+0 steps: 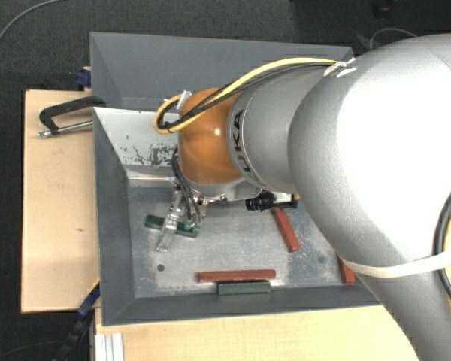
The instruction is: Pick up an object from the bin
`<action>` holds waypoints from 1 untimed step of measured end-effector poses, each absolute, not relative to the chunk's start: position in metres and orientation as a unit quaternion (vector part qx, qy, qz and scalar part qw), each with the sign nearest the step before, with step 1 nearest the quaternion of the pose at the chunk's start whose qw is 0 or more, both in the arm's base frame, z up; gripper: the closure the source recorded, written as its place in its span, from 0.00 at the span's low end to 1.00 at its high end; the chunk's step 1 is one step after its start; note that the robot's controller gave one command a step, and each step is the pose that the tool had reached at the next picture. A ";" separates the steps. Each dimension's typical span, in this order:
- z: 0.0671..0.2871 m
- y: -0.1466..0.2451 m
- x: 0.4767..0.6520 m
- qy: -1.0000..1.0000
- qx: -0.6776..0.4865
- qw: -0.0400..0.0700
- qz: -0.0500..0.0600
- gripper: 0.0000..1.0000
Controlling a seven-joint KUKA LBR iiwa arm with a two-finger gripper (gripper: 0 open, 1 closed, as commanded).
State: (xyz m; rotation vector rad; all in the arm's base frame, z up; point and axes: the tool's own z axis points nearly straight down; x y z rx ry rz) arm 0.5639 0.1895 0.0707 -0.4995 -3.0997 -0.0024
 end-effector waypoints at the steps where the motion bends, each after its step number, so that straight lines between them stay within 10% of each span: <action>1: 0.072 0.190 0.564 -0.987 -0.159 0.000 -0.001 0.00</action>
Offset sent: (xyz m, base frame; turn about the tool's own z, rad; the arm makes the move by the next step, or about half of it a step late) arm 0.0000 0.0000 0.0000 0.0000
